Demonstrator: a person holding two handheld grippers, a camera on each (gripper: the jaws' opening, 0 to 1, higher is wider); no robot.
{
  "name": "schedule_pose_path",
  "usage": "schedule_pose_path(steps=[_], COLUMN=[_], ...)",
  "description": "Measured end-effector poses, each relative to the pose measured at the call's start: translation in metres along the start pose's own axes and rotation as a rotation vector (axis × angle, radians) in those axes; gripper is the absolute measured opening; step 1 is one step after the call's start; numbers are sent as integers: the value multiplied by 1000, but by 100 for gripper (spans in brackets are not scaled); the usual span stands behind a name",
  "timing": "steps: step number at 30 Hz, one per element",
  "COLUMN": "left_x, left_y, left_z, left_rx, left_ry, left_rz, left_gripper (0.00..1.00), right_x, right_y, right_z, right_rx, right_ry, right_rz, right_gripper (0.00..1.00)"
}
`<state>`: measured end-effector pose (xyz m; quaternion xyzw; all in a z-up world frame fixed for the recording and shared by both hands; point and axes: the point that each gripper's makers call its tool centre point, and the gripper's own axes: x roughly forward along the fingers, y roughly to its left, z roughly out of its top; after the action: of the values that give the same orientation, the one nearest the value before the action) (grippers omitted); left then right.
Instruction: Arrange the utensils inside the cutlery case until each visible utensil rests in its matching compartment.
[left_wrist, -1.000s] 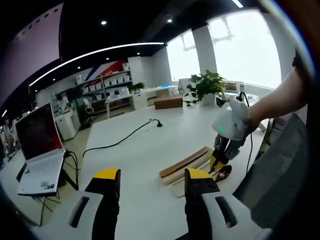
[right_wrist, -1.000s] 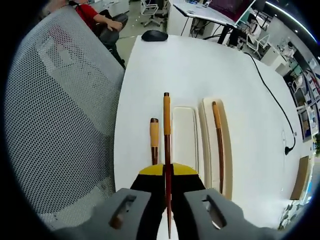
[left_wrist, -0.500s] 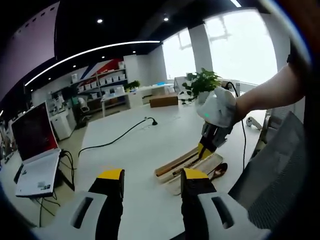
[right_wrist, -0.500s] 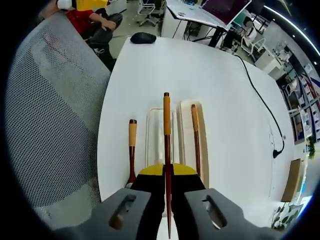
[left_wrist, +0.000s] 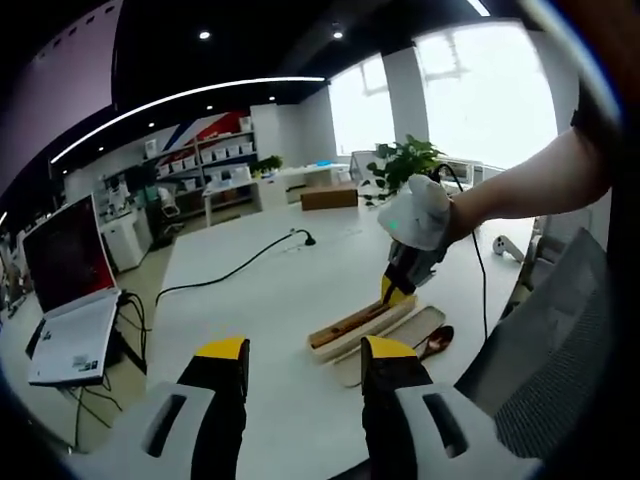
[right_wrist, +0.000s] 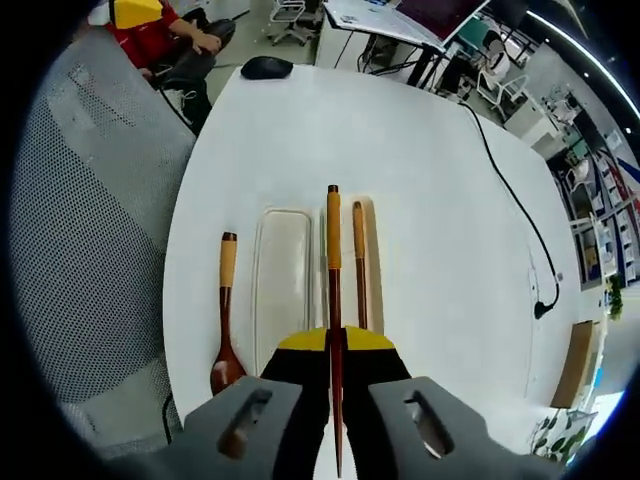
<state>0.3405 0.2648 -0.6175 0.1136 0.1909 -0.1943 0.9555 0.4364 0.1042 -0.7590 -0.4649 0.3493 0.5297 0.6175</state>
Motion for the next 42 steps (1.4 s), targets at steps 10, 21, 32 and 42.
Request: schedule_pose_path(steps=[10, 21, 32, 42], left_x=[1, 2, 1, 1], left_y=[0, 1, 4, 5], left_z=[-2, -3, -2, -4], left_rx=[-11, -17, -21, -26], left_ry=[9, 18, 13, 20], left_rz=[-2, -1, 12, 15], left_gripper=[44, 44, 44, 44], right_x=[12, 26, 41, 52], right_y=[-10, -13, -15, -13], right_z=[0, 5, 4, 1], right_rx=[-12, -22, -13, -6], right_ry=[18, 14, 30, 39], right_rz=[-3, -6, 17, 36], right_gripper=[0, 0, 0, 0])
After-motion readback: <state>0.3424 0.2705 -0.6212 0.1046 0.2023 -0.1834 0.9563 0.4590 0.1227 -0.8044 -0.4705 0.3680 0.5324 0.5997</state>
